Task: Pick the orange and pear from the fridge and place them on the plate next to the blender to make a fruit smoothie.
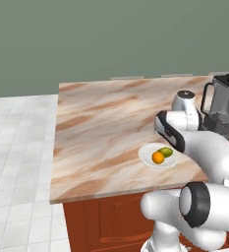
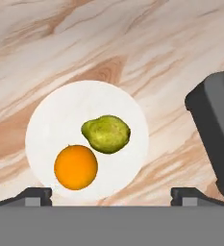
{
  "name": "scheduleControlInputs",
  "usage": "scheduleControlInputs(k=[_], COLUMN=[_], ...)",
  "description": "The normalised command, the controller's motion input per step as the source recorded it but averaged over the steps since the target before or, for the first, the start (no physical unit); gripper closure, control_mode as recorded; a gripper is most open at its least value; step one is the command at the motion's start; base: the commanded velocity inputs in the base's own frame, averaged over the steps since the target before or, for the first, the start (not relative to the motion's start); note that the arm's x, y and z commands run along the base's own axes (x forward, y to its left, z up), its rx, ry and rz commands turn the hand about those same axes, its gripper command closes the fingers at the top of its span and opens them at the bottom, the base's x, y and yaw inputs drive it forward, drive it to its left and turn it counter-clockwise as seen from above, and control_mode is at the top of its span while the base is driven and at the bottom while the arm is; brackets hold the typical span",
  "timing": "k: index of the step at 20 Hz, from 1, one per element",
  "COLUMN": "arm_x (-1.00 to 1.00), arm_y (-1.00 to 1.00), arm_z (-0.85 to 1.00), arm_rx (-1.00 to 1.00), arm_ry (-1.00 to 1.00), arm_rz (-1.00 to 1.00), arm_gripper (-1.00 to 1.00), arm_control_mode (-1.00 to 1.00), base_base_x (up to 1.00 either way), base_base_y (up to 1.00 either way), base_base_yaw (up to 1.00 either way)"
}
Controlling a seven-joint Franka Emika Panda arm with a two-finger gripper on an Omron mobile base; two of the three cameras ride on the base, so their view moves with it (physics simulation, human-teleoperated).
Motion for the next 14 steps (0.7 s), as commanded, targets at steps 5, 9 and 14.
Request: scheduleControlInputs(k=[5,9,14], arm_x=[-1.00,-1.00,-1.00], arm_y=[0.24,0.24,0.20], arm_z=[0.60,0.66,0.76], arm_rx=[-0.07,-0.07,-0.07], arm_ry=[-0.47,-0.45,-0.38], arm_rz=[0.02,0.03,0.06], arm_gripper=[-1.00,-1.00,-1.00], arm_control_mode=[-1.00,-1.00,-1.00], base_base_x=[0.00,0.00,0.00], base_base_y=[0.00,0.00,0.00], base_base_yaw=[0.00,0.00,0.00])
